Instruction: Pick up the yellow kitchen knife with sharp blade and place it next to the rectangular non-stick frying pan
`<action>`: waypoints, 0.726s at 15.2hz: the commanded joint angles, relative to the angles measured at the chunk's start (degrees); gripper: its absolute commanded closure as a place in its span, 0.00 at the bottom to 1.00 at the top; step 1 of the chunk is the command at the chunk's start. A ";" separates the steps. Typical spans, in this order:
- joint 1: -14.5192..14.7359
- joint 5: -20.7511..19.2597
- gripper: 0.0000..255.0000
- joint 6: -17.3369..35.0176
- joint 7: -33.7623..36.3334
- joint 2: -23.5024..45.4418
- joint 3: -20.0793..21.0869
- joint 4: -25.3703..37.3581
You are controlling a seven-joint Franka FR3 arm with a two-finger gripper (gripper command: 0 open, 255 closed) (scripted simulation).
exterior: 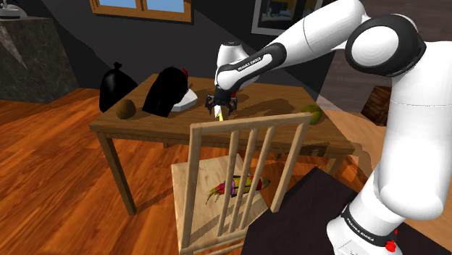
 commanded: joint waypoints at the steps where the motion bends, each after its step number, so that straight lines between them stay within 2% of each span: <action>1: 0.16 0.03 0.00 -2.16 0.06 -2.06 0.08 0.09; 3: 0.27 0.09 0.00 -4.80 0.02 -4.16 0.16 0.62; 11: 0.27 0.09 0.00 -4.80 0.02 -4.16 0.16 0.62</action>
